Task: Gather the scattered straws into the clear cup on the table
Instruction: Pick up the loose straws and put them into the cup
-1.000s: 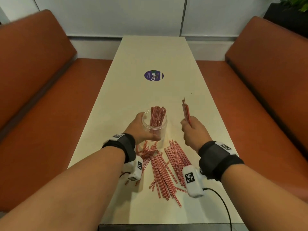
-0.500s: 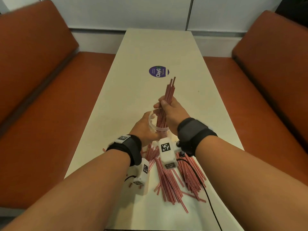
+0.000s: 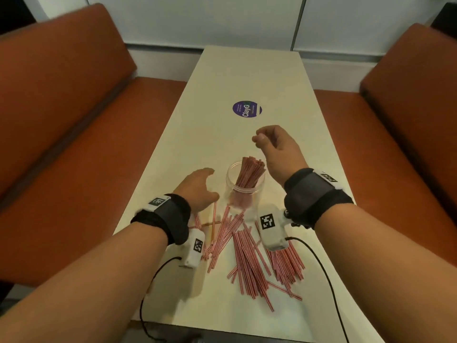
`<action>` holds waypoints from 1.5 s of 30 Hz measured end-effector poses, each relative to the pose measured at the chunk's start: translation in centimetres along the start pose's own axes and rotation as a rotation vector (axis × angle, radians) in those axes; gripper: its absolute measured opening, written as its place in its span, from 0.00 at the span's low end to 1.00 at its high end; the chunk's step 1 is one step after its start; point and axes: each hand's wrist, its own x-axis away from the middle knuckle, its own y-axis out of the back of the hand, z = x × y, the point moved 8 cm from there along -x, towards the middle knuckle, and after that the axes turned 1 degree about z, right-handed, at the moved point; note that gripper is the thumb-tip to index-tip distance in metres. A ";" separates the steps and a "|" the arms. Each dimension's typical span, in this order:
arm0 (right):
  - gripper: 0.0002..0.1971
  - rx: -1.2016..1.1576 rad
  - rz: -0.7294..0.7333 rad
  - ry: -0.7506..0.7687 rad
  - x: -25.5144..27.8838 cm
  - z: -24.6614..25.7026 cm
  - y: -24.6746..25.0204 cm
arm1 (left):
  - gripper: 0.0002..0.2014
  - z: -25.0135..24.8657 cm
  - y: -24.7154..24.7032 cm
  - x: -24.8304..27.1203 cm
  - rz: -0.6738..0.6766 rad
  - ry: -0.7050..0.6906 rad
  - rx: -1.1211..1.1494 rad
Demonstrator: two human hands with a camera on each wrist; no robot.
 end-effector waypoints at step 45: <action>0.41 0.887 0.368 -0.450 13.5 -13.8 -1.5 | 0.39 1.9 -7.0 6.9 0.086 0.113 -0.281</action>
